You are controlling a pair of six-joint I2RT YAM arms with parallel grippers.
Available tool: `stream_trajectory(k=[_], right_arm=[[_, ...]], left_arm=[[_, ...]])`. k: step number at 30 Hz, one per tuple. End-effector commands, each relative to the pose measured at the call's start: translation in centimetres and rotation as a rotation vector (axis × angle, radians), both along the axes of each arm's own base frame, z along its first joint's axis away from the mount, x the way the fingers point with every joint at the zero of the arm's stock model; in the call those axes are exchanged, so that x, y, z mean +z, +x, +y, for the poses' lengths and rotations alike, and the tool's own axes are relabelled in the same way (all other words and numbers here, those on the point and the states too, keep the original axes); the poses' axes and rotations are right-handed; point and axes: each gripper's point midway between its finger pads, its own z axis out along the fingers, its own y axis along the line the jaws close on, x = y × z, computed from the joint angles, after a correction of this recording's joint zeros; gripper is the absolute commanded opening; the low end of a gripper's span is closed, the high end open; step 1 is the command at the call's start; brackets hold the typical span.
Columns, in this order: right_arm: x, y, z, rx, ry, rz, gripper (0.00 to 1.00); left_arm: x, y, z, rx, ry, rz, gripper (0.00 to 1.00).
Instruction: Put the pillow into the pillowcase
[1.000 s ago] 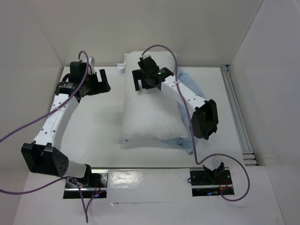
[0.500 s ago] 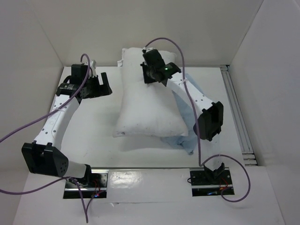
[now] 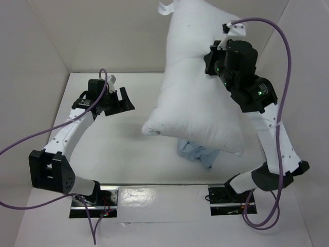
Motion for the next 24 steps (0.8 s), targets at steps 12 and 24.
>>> stream_trajectory(k=[12, 24], right_arm=[[-14.8, -1.8, -10.0, -0.238, -0.178, 0.256, 0.00], [-16.9, -3.3, -11.6, -0.242, -0.205, 0.308, 0.00]], left_arm=[[-6.5, 3.3, -12.7, -0.092, -0.134, 0.153, 0.96], [-12.4, 12.8, -19.4, 0.035, -0.068, 0.157, 0.95]])
